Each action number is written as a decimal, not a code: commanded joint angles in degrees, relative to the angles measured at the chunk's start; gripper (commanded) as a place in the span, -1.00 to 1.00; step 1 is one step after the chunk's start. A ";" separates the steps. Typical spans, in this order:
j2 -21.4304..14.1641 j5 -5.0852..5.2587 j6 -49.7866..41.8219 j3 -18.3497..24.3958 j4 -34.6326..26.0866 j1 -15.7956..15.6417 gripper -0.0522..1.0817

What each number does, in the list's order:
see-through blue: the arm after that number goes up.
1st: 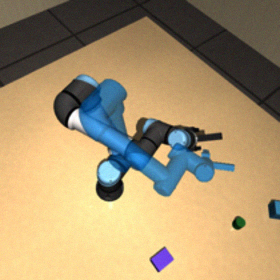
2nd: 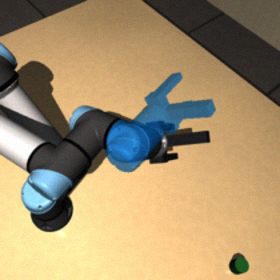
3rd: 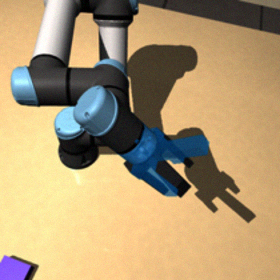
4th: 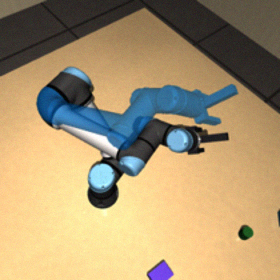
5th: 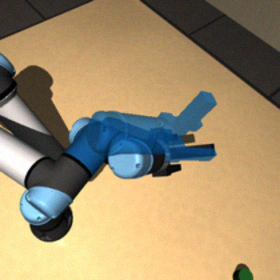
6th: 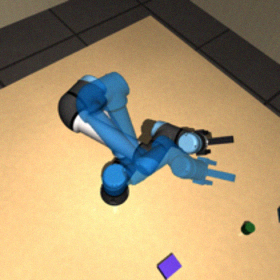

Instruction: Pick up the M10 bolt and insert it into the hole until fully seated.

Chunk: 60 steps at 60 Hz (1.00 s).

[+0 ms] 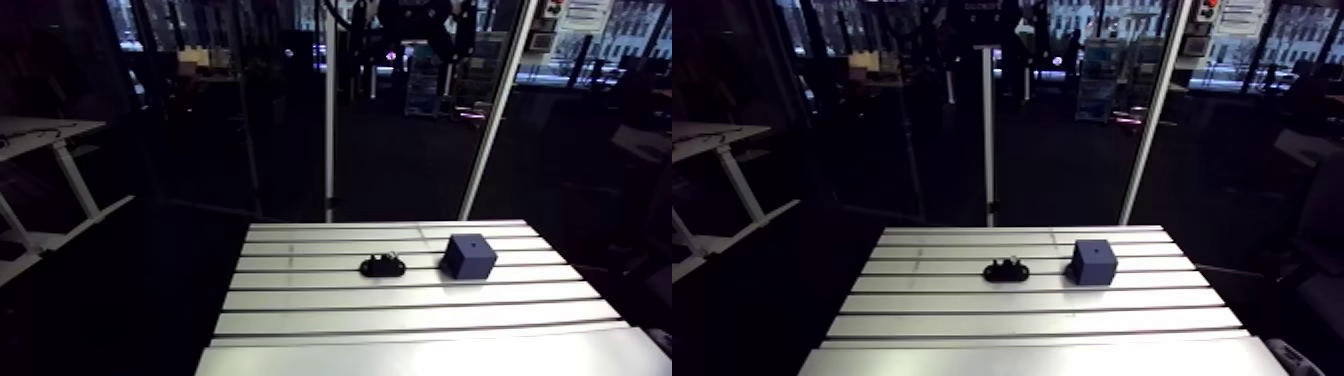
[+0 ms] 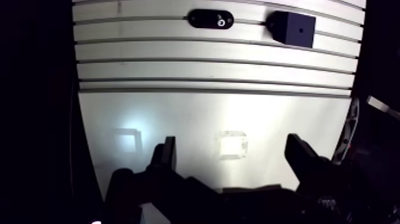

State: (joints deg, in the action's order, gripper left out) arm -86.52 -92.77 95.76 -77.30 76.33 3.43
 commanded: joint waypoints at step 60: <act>4.66 0.79 4.45 1.30 3.36 0.26 -0.89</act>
State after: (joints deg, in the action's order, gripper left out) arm -81.88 -92.00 98.80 -73.36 76.89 3.53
